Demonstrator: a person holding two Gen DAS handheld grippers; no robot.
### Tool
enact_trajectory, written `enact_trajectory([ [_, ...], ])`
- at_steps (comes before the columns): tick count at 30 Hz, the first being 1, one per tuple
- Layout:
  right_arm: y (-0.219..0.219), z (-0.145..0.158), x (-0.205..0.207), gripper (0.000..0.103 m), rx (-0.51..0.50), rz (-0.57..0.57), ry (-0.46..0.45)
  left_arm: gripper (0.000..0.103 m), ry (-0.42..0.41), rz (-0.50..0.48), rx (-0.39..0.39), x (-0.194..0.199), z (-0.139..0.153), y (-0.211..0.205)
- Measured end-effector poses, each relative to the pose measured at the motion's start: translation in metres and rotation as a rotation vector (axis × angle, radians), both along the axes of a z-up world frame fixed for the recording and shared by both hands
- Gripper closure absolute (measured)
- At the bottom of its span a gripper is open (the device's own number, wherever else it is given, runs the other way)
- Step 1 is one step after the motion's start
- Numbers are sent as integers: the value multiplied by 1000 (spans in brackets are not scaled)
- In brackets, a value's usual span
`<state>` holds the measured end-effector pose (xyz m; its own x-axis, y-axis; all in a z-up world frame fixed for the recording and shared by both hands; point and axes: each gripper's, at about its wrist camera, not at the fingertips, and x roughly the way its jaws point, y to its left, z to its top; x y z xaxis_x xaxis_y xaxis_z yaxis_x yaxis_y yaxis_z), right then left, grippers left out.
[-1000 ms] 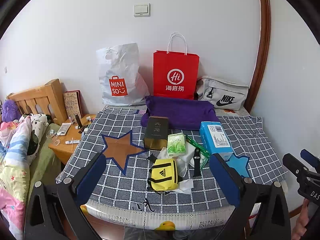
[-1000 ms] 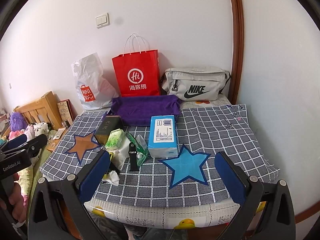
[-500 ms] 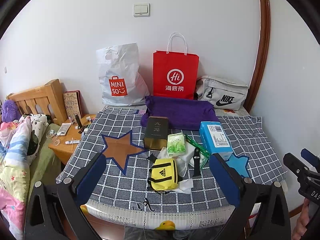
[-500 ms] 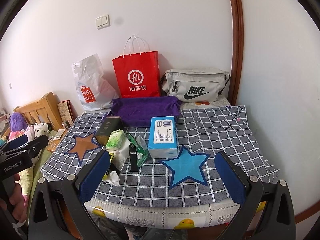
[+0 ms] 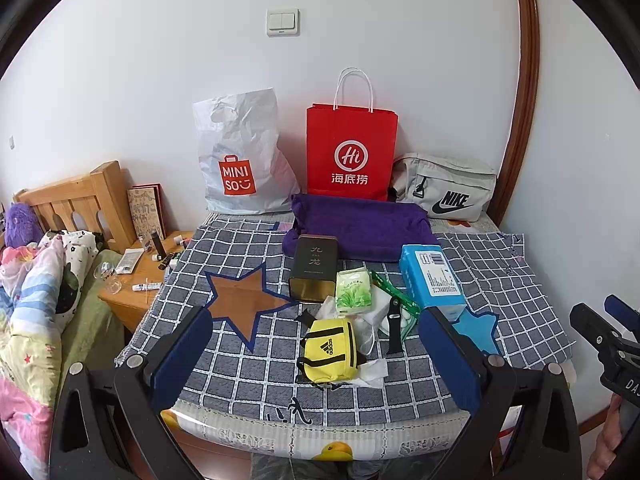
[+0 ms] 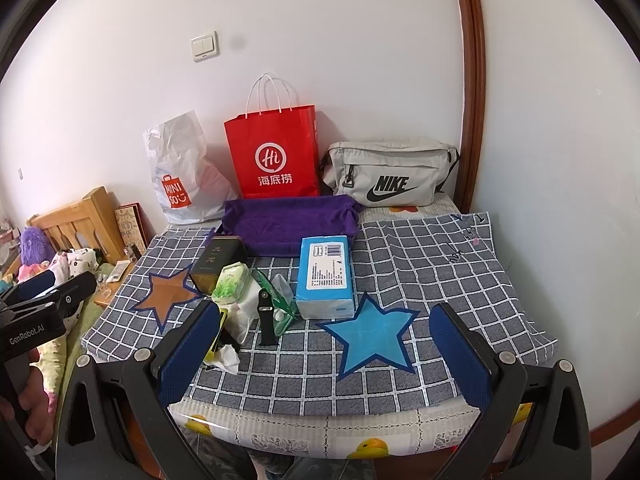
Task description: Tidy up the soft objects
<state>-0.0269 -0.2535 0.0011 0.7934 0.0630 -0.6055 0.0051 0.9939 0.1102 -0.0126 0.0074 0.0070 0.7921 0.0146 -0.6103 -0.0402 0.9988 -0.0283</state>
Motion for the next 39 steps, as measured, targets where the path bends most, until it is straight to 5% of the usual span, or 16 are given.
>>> enact_trajectory([
  [31, 2, 5, -4, 0, -17, 16, -30, 0, -18, -39, -17, 6, 7, 2],
  [39, -2, -17, 23, 0, 9, 28, 5, 0, 89, -55, -28, 53, -40, 4],
])
